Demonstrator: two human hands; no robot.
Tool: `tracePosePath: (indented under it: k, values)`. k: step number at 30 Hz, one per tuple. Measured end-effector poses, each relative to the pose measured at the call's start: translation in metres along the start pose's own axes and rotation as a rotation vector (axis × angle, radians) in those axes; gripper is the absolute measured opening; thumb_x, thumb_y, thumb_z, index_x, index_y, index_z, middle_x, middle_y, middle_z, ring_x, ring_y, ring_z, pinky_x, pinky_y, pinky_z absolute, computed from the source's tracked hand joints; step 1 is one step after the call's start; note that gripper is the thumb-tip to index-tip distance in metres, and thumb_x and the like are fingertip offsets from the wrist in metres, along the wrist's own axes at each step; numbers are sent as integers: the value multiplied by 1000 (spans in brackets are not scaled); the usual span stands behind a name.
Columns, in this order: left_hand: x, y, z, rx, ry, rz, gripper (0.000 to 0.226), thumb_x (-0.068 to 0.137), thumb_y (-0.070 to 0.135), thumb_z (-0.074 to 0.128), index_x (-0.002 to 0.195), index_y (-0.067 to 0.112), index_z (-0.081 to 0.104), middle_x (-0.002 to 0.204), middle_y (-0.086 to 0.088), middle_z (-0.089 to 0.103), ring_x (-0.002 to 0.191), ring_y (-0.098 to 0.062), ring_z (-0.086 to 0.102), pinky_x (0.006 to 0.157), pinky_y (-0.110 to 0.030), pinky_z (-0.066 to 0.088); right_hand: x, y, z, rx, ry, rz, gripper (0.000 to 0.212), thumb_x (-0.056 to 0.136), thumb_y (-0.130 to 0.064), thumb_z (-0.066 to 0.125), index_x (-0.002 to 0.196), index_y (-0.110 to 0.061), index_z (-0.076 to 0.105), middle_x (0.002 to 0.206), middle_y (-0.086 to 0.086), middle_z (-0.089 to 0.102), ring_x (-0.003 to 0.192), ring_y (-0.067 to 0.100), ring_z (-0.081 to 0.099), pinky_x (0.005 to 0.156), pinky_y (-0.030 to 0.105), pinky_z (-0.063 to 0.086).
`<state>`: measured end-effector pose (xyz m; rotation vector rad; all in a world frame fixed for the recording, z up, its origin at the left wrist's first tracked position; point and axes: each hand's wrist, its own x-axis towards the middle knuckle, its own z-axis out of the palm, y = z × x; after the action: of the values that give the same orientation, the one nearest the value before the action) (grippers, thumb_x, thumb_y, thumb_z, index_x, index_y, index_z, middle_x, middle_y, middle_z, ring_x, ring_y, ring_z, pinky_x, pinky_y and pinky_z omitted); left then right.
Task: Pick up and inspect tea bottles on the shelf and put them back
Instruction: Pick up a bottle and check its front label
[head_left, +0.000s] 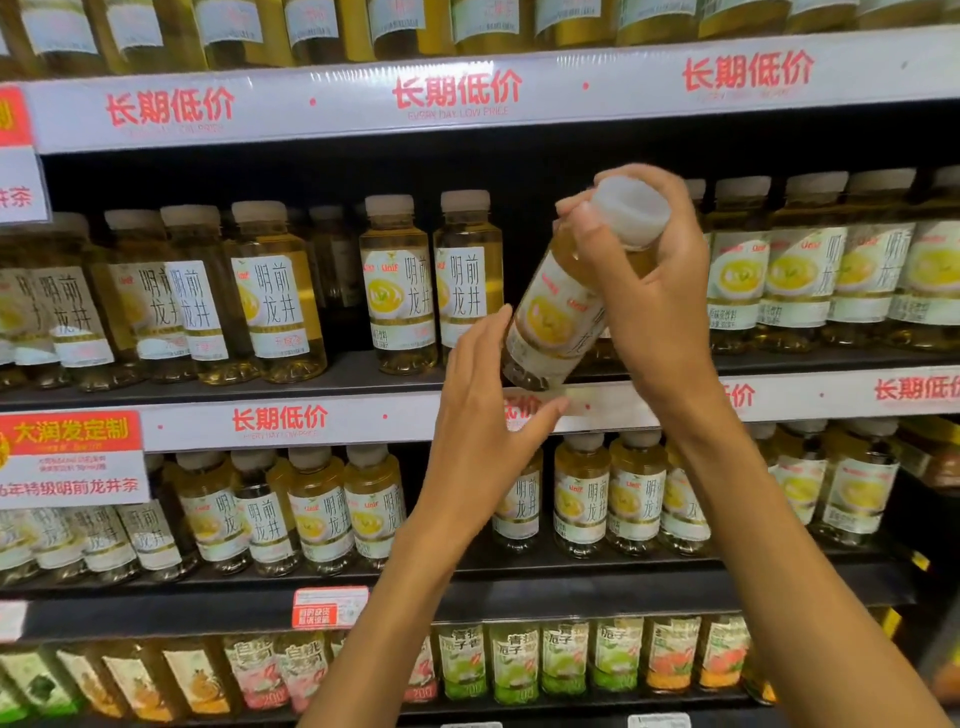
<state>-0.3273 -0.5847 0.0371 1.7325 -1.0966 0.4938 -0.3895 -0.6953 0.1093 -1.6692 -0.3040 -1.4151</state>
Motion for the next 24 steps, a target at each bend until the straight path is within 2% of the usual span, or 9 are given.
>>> tracePosePath:
  k: [3, 6, 10, 13, 15, 17, 20, 22, 24]
  values:
    - [-7, 4, -13, -190, -163, -81, 79, 77, 29, 78, 143, 21, 35, 134, 12, 52, 124, 0, 48, 98, -21, 46, -2, -17, -9, 156, -124, 117, 20, 95, -20, 57, 113, -13, 53, 104, 7, 69, 99, 20, 68, 85, 31, 55]
    - [-26, 8, -16, -433, -290, -198, 58, 75, 19, 80, 123, 32, 50, 110, 21, 66, 102, 7, 62, 78, -9, 49, -10, -21, -11, 234, -233, 292, 21, 94, -25, 57, 113, -15, 59, 103, 6, 72, 102, 22, 68, 88, 36, 56]
    - [-63, 8, -11, -585, -375, -341, 49, 75, 21, 81, 113, 35, 54, 105, 25, 69, 96, 6, 65, 74, -5, 48, -33, -10, -12, 408, -324, 562, 25, 92, -35, 53, 103, -16, 65, 101, 8, 73, 100, 25, 69, 82, 32, 57]
    - [-87, 6, -7, -771, -471, -423, 60, 66, 50, 79, 118, 30, 56, 110, 11, 71, 102, -7, 67, 80, -16, 52, -52, 0, -12, 656, -349, 768, 42, 86, -45, 51, 108, -11, 63, 95, 9, 74, 91, 23, 71, 75, 32, 57]
    - [-97, 6, -1, -1001, -489, -534, 81, 64, 68, 72, 126, 20, 54, 114, -5, 71, 103, -21, 68, 84, -30, 55, -60, 6, -10, 671, -354, 797, 38, 91, -42, 50, 105, -10, 65, 93, 8, 74, 88, 21, 71, 76, 33, 57]
    - [-101, 9, 5, -1226, -419, -666, 83, 68, 72, 62, 130, 16, 55, 115, -15, 69, 101, -28, 68, 81, -37, 56, -68, 10, -8, 615, -363, 775, 33, 93, -39, 51, 98, -12, 69, 91, 7, 73, 89, 21, 69, 81, 37, 57]
    - [-106, 7, 10, -1299, -313, -786, 69, 80, 69, 44, 115, 15, 69, 99, -16, 72, 84, -24, 70, 71, -35, 58, -82, 12, -5, 541, -362, 744, 25, 90, -41, 57, 94, -21, 72, 94, 7, 73, 94, 22, 68, 87, 37, 53]
    - [-112, 3, 11, -1332, -315, -842, 74, 82, 70, 39, 107, 8, 71, 87, -17, 70, 71, -24, 68, 61, -33, 56, -88, 14, -5, 510, -342, 764, 22, 90, -42, 58, 94, -25, 72, 96, 7, 73, 95, 20, 69, 84, 30, 56]
    - [-116, 1, 9, -1442, -391, -865, 78, 88, 68, 34, 103, 0, 70, 79, -16, 68, 64, -24, 66, 56, -31, 54, -90, 16, -5, 581, -351, 830, 29, 88, -44, 57, 99, -21, 71, 95, 8, 73, 94, 22, 70, 82, 31, 56]
